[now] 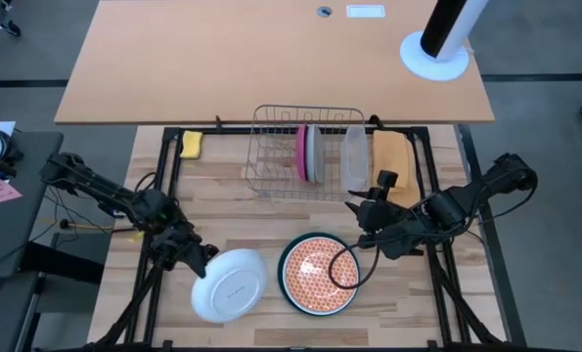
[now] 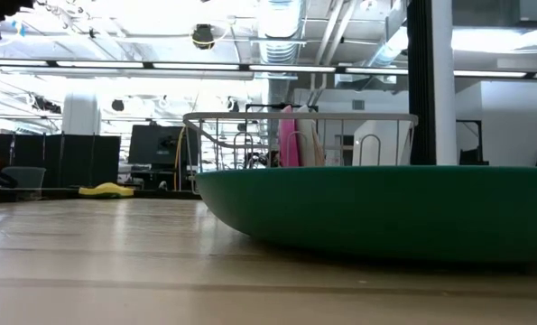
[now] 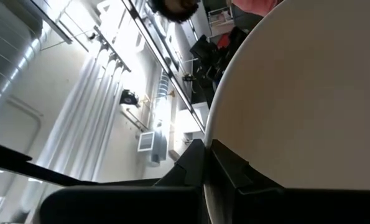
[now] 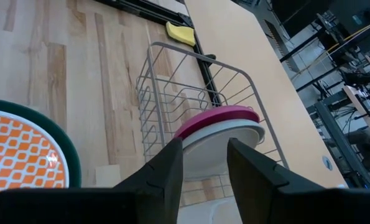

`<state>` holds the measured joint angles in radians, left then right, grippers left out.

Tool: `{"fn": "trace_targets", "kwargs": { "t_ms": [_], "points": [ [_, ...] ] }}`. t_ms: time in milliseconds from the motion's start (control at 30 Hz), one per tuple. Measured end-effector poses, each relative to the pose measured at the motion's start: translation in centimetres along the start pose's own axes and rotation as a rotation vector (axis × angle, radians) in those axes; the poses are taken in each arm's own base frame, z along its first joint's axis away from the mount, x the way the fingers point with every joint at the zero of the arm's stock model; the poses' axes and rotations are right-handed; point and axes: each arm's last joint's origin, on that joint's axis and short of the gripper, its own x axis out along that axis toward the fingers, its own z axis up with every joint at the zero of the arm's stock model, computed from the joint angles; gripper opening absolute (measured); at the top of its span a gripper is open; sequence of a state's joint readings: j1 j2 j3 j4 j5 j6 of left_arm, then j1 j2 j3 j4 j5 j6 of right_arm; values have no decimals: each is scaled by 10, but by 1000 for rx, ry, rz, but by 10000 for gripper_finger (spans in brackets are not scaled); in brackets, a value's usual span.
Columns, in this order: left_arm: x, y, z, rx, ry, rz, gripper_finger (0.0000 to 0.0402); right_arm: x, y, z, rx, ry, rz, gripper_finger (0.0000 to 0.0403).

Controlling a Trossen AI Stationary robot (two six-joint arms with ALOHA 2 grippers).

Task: Sort dishes
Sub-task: Put the white plate into the dish rack

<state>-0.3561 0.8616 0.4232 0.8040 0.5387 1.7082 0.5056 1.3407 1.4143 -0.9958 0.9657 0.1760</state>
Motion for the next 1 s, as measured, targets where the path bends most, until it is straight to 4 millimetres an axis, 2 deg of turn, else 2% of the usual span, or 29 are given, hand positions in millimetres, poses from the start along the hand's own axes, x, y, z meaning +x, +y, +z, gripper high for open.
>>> {"fn": "trace_targets", "kwargs": {
  "t_ms": [633, 700, 800, 1000],
  "points": [
    [0, 1, -2, -3, 46, 10, 0, 0, 0, 0, 1, -1, 0, 127],
    [0, 2, -3, 6, 88, 17, 0, 0, 0, 0, 1, -1, 0, 127],
    [-1, 9, -8, 27, 240, 73, 0, 0, 0, 0, 2, -1, 0, 127],
    [-6, 24, -15, -144, 498, 255, 0, 1, -1, 0, 6, 0, -3, 127]
  ]
}}
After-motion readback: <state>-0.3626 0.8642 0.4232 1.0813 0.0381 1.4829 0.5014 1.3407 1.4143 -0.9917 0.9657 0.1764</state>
